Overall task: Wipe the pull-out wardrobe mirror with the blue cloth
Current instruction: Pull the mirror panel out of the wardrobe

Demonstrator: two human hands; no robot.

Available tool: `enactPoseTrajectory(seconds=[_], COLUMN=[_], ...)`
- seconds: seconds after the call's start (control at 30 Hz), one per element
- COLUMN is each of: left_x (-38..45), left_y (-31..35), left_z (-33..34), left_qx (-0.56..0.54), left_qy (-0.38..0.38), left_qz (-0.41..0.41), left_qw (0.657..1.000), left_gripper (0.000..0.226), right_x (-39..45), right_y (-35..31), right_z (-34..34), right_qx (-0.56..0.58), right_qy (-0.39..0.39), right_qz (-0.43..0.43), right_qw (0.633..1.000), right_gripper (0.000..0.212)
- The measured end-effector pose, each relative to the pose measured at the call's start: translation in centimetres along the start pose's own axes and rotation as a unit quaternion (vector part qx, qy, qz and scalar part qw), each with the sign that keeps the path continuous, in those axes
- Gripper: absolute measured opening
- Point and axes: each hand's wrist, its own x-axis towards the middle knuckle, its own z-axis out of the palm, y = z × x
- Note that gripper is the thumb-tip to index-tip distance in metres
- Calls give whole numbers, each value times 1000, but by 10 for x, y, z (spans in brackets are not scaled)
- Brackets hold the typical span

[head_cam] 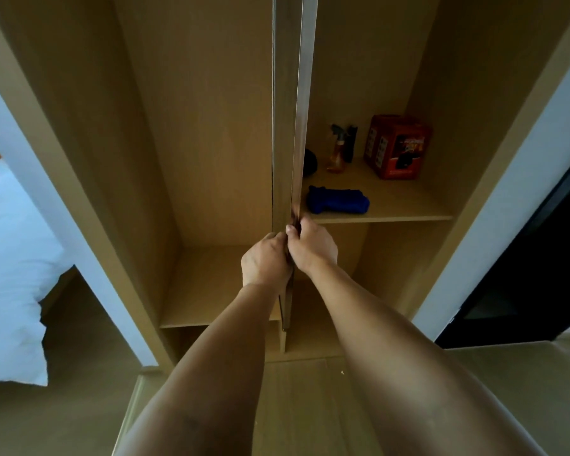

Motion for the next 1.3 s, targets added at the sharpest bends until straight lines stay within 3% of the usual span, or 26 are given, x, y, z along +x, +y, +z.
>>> enactPoseTrajectory(seconds=[0.47, 0.77, 1.1, 1.3], left_x=[-32, -14, 4, 21], left_y=[15, 19, 12, 1], left_z=[-6, 9, 33, 37], left_qx=[18, 11, -17, 22], left_qy=[1, -57, -73, -102], left_qz=[21, 63, 25, -6], left_qw=[1000, 996, 997, 995], left_gripper=[7, 6, 20, 19], right_x=[-35, -29, -4, 23], right_y=[8, 14, 33, 39], right_z=[-13, -15, -21, -29], right_qx=[-19, -16, -57, -9], right_qy=[20, 55, 120, 103], right_qz=[-14, 72, 106, 169], right_qw=[1000, 996, 985, 980], right_gripper=[26, 19, 22, 25])
